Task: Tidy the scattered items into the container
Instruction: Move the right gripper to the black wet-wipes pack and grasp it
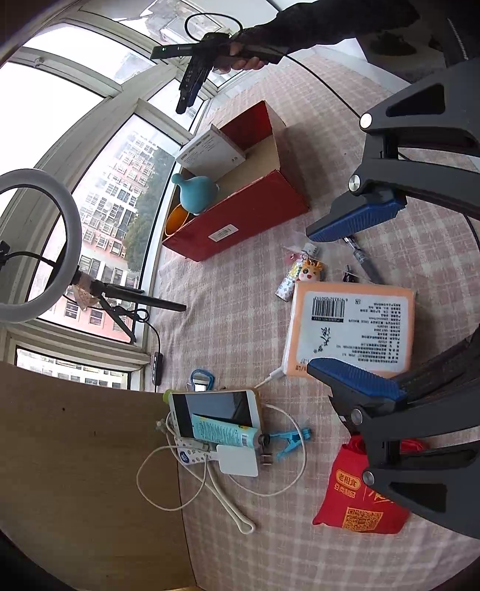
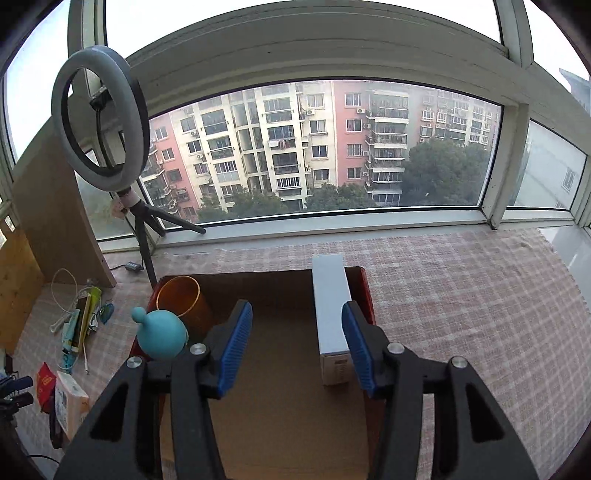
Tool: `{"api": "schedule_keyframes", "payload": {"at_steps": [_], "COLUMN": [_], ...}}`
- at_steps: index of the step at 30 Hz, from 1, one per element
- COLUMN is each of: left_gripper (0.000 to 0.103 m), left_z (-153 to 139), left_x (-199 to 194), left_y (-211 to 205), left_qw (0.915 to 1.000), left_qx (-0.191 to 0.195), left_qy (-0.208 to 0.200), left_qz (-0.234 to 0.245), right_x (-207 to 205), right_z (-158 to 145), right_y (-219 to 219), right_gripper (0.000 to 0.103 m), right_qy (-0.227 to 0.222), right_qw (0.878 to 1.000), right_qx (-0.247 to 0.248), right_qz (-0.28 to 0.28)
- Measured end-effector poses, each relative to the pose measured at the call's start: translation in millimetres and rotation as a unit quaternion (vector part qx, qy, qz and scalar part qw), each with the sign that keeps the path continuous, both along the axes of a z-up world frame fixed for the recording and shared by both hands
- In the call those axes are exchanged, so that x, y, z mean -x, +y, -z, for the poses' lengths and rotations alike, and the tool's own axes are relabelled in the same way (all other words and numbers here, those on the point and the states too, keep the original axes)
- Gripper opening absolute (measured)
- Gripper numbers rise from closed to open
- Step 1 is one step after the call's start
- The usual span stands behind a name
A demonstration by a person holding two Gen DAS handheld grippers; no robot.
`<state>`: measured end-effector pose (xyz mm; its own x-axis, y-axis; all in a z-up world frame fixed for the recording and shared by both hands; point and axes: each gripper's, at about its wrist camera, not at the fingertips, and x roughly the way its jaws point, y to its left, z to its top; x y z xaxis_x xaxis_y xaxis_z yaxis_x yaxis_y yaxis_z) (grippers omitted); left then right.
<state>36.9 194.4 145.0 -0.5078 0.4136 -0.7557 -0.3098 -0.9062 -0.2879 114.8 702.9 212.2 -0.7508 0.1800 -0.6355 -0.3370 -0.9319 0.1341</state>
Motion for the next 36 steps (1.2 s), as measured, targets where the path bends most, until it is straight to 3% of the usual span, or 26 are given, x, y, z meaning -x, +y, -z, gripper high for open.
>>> {"api": "schedule_keyframes", "payload": {"at_steps": [2,6,10,17,23,28,33,36], "left_gripper": [0.062,0.062,0.062,0.062,0.062,0.062,0.062,0.062], "left_z": [6,18,31,54,76,89,89,87], "left_x": [-5,-17,-28,-44,-63,-76,-81,-84], "left_y": [-22,-57,-62,-56,-64,-64,-61,-62], "left_qw": [0.9997,0.9984,0.9987,0.9983,0.9961,0.9946,0.9920,0.9910], "left_qx": [0.007,0.010,0.011,-0.001,-0.026,-0.045,-0.058,-0.059], "left_qy": [-0.007,-0.021,-0.032,-0.058,-0.081,-0.081,-0.078,-0.075], "left_qz": [-0.021,-0.050,-0.037,-0.002,0.022,0.046,0.081,0.094], "right_x": [-20,-44,-34,-8,21,46,56,60], "right_z": [-5,8,42,97,120,140,158,165], "right_y": [-30,-97,-165,-265,-336,-373,-398,-409], "right_gripper": [0.059,0.060,0.060,0.060,0.058,0.048,0.047,0.038], "right_qy": [0.026,0.039,0.019,-0.058,-0.106,-0.156,-0.194,-0.209], "right_qw": [0.999,0.994,0.986,0.952,0.932,0.925,0.919,0.919], "right_qx": [0.010,0.029,0.090,0.218,0.233,0.235,0.235,0.230], "right_qz": [-0.034,-0.099,-0.135,-0.206,-0.257,-0.255,-0.249,-0.244]}}
